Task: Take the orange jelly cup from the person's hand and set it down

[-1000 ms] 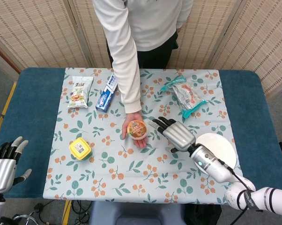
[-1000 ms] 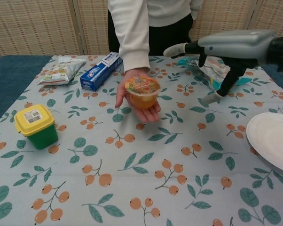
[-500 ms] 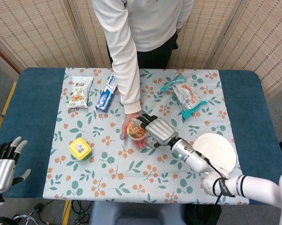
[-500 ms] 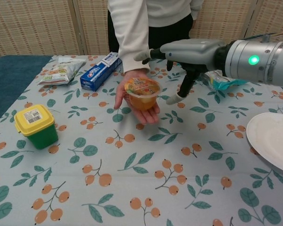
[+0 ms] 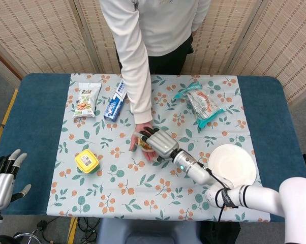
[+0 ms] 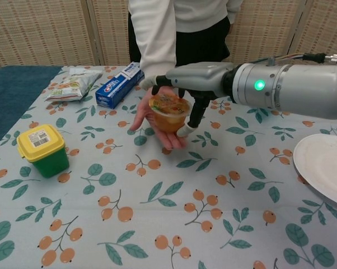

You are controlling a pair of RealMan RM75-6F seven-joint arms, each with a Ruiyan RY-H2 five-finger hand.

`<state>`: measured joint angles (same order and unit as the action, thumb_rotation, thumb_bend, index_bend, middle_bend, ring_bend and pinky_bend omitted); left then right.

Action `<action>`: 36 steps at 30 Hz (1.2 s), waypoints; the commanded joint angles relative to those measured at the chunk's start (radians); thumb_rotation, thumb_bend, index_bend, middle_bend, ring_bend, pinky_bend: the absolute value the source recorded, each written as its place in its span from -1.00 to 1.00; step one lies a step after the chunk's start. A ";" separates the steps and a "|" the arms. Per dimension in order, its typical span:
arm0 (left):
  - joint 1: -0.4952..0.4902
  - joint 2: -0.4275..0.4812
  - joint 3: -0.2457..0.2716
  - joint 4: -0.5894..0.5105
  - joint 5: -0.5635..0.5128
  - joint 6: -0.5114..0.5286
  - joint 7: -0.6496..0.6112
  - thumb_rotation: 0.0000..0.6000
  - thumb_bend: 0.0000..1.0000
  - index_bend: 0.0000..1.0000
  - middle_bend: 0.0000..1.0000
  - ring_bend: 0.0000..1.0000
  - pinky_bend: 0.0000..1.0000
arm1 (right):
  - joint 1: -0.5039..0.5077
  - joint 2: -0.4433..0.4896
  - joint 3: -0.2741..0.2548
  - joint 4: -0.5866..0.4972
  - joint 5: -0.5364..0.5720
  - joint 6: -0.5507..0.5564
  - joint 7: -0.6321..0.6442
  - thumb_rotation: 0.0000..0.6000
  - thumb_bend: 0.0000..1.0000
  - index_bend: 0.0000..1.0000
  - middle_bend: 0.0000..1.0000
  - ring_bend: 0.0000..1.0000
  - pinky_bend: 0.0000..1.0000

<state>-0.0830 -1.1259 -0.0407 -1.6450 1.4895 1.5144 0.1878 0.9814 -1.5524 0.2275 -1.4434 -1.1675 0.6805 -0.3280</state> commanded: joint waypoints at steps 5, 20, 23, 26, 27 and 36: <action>0.001 -0.003 -0.001 0.008 -0.002 -0.002 -0.007 1.00 -0.65 -0.78 -0.94 -0.78 -0.80 | 0.015 -0.003 -0.010 0.015 0.015 -0.004 0.013 1.00 -0.62 -1.00 -0.72 -0.89 -0.53; 0.002 -0.010 -0.002 0.024 -0.015 -0.013 -0.018 1.00 -0.65 -0.78 -0.94 -0.78 -0.80 | 0.051 -0.024 -0.015 0.080 0.058 -0.021 0.035 1.00 -0.60 -1.00 -0.71 -0.89 -0.53; 0.002 -0.011 -0.001 0.027 -0.015 -0.015 -0.020 1.00 -0.65 -0.78 -0.94 -0.78 -0.80 | 0.056 -0.037 -0.019 0.095 0.060 -0.011 0.031 1.00 -0.59 -0.97 -0.64 -0.84 -0.53; 0.001 -0.013 -0.001 0.028 -0.015 -0.017 -0.021 1.00 -0.65 -0.78 -0.94 -0.78 -0.80 | 0.061 -0.051 -0.022 0.111 0.060 -0.003 0.027 1.00 -0.53 -0.82 -0.54 -0.76 -0.50; 0.001 -0.014 -0.001 0.029 -0.015 -0.016 -0.022 1.00 -0.65 -0.78 -0.94 -0.78 -0.80 | 0.062 -0.055 -0.023 0.116 0.060 0.000 0.027 1.00 -0.48 -0.75 -0.49 -0.71 -0.46; 0.007 -0.015 -0.001 0.035 -0.018 -0.012 -0.028 1.00 -0.65 -0.77 -0.94 -0.78 -0.80 | 0.060 -0.088 -0.024 0.157 0.033 0.040 0.047 1.00 -0.24 -0.35 -0.31 -0.49 -0.21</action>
<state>-0.0761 -1.1409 -0.0418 -1.6101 1.4712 1.5023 0.1599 1.0427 -1.6388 0.2034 -1.2880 -1.1319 0.7177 -0.2840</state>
